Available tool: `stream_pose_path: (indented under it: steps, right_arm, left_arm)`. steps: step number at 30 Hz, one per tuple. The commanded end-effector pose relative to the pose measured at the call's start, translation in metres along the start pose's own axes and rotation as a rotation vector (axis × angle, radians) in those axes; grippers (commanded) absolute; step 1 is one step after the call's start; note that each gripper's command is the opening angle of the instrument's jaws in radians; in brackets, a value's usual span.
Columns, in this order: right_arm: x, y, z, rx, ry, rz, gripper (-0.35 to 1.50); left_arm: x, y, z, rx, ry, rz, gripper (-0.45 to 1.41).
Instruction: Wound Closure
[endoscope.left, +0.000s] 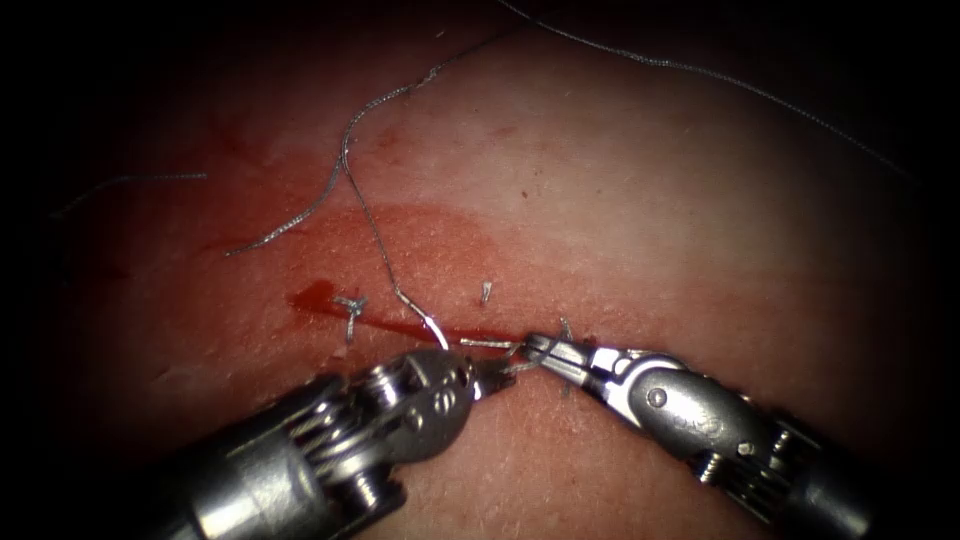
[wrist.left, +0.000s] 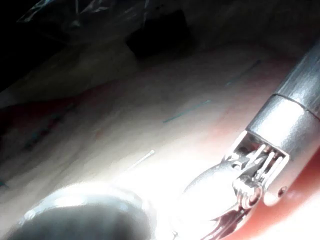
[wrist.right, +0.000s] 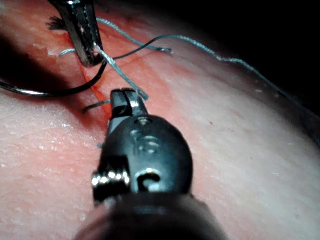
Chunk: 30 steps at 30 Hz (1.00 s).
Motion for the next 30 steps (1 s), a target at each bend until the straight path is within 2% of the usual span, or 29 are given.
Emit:
stream_pose_path:
  steps: [1,3,5,6,9,13,15,17,22,23,24,26,27,30]
  right_arm:
    - [0.0007,0.0008,0.0007,-0.003,0.006,-0.004,-0.35]
    - [0.0007,0.0008,0.0007,-0.004,0.008,-0.004,-0.35]
    - [0.0007,0.0009,0.0007,-0.012,0.011,-0.004,-0.35]
    - [0.0013,0.0015,0.0007,-0.042,0.022,0.004,-0.35]
    - [0.0022,0.0025,0.0008,-0.067,0.038,0.015,-0.35]
    - [0.0035,0.0037,0.0006,-0.108,0.093,0.036,-0.35]
    - [0.0037,0.0040,0.0005,-0.120,0.109,0.039,-0.35]
    - [0.0039,0.0047,0.0007,-0.175,0.166,0.117,-0.35]
    - [0.0032,0.0046,0.0009,-0.202,0.205,0.202,-0.35]
    - [0.0032,0.0045,0.0009,-0.205,0.204,0.201,0.19]
    - [0.0032,0.0045,0.0009,-0.205,0.204,0.201,0.19]
    - [0.0030,0.0043,0.0010,-0.208,0.204,0.206,1.16]
    - [0.0029,0.0041,0.0010,-0.208,0.204,0.198,1.31]
    - [0.0027,0.0040,-0.0001,-0.202,0.207,0.198,1.41]
  left_arm:
    - [-0.0011,0.0006,-0.0003,-0.007,-0.007,-0.001,-0.45]
    - [-0.0011,0.0006,-0.0003,-0.005,-0.007,-0.001,-0.45]
    - [-0.0008,0.0001,-0.0001,0.015,-0.015,0.014,-0.10]
    - [0.0004,-0.0022,0.0008,0.092,-0.008,0.063,-0.45]
    - [0.0012,-0.0034,0.0019,0.106,0.021,0.093,-0.45]
    - [0.0022,-0.0042,0.0027,0.130,0.043,0.136,-0.25]
    - [0.0024,-0.0044,0.0029,0.132,0.053,0.150,-0.23]
    - [0.0035,-0.0050,0.0038,0.138,0.083,0.174,-0.08]
    - [0.0041,-0.0053,0.0045,0.141,0.100,0.177,-0.08]
    - [0.0041,-0.0052,0.0045,0.141,0.100,0.178,-0.06]
    - [0.0041,-0.0052,0.0045,0.141,0.100,0.178,-0.06]
    - [0.0041,-0.0051,0.0046,0.141,0.100,0.178,-0.05]
    - [0.0041,-0.0051,0.0046,0.141,0.100,0.178,-0.01]
    - [0.0042,-0.0047,0.0045,0.144,0.099,0.181,0.05]
